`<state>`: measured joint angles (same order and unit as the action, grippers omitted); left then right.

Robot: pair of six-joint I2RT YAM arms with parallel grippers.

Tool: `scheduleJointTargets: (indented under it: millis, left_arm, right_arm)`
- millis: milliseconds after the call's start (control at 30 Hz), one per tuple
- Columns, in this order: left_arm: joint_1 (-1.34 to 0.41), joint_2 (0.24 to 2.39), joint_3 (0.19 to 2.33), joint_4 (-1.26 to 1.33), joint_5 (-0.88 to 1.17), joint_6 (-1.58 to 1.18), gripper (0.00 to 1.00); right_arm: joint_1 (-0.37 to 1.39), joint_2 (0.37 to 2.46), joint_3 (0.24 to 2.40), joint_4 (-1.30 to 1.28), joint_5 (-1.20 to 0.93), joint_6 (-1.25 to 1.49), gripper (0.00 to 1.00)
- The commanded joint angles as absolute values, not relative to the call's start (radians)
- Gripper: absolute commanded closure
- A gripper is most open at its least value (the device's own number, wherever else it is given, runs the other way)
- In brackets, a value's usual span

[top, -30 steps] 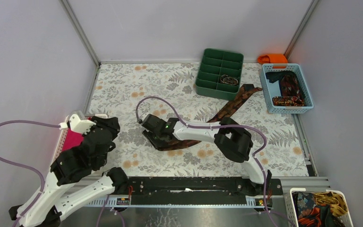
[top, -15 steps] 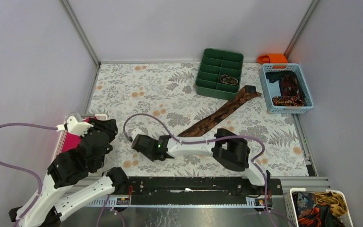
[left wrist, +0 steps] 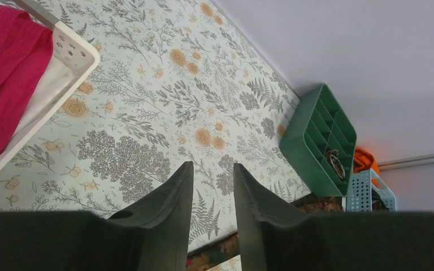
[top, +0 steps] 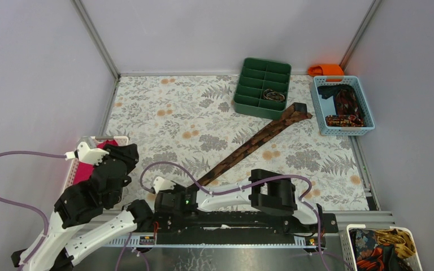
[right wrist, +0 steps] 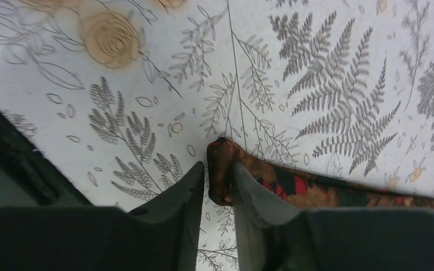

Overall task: Roll the ties
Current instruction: Roll the tie at the center of the board.

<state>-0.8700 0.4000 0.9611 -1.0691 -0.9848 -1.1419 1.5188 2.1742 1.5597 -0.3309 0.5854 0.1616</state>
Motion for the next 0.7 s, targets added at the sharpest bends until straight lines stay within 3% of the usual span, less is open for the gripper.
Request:
scheduleJointTargets:
  millis: [0,133,400,467,500,533,600,667]
  left_arm:
    - [-0.873,0.393,0.94,-1.089,-0.988,-1.138,0.62]
    - [-0.873,0.394,0.947,-1.089,-1.0,-1.135,0.62]
    - [-0.873,0.393,0.961,-1.089,-1.022,-1.138,0.61]
    - [-0.873,0.395,0.962,-1.089,-1.024,-1.135,0.6]
    - [-0.872,0.396,0.963,-1.089,-1.024,-1.135,0.6]
    - [-0.872,0.396,0.961,-1.089,-1.023,-1.135,0.6]
    - [-0.872,0.396,0.955,-1.089,-1.027,-1.14,0.6]
    - [-0.872,0.399,0.948,-1.088,-1.031,-1.149,0.6]
  right_arm:
    - [1.515,2.182,1.498,-0.334,0.613,0.202,0.63]
    - [1.514,2.136,1.455,-0.294,0.627,0.199,0.53]
    - [1.516,2.126,1.455,-0.3,0.659,0.204,0.55]
    - [1.516,2.13,1.462,-0.307,0.66,0.207,0.63]
    - [1.516,2.131,1.466,-0.314,0.658,0.213,0.74]
    - [1.516,2.131,1.469,-0.319,0.651,0.216,0.79]
    - [1.516,2.121,1.464,-0.314,0.63,0.228,0.87]
    - [1.516,2.099,1.446,-0.294,0.59,0.24,0.88]
